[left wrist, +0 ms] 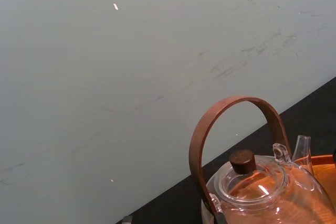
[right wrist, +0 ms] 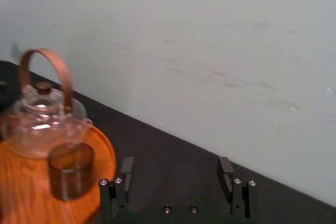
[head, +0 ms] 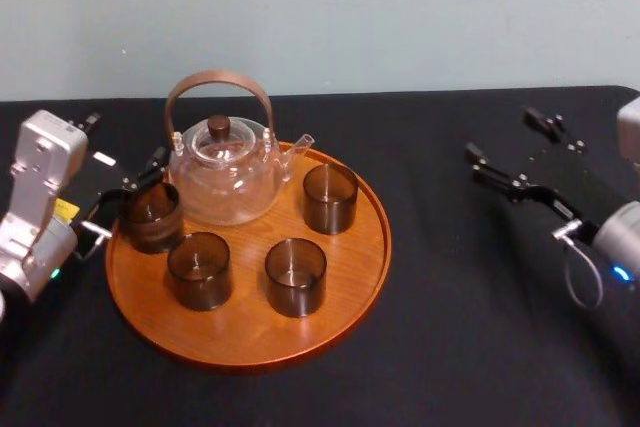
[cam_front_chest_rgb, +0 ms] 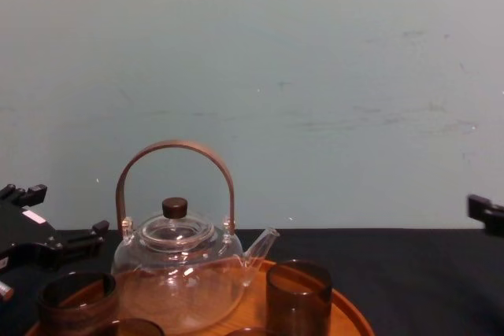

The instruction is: Pick up the glass from the table and place it on the tray.

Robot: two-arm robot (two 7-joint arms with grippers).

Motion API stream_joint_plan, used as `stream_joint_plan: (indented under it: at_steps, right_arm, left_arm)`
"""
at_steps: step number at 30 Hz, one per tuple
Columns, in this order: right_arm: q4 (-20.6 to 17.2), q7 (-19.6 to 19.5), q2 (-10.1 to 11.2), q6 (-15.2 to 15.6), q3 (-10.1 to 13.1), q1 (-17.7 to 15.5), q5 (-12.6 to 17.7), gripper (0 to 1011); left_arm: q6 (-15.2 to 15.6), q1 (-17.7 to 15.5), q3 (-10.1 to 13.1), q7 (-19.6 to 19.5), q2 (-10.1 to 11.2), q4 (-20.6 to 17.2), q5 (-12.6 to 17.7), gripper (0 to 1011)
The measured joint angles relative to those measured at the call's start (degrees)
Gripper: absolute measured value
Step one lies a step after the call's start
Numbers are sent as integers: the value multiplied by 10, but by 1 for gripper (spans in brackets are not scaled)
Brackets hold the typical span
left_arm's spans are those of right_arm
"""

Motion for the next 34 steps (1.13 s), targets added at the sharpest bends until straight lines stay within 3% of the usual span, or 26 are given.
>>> stream_joint_plan:
  at_steps: [12,34]
  right_arm:
    - [41,-1,-19,-1,18,3,-8,1002]
    - [39,0,-17,0,17,2,-7,1002]
  left_arm:
    - [0,0,0,0,0,0,0,1001]
    - [0,0,0,0,0,0,0,1001]
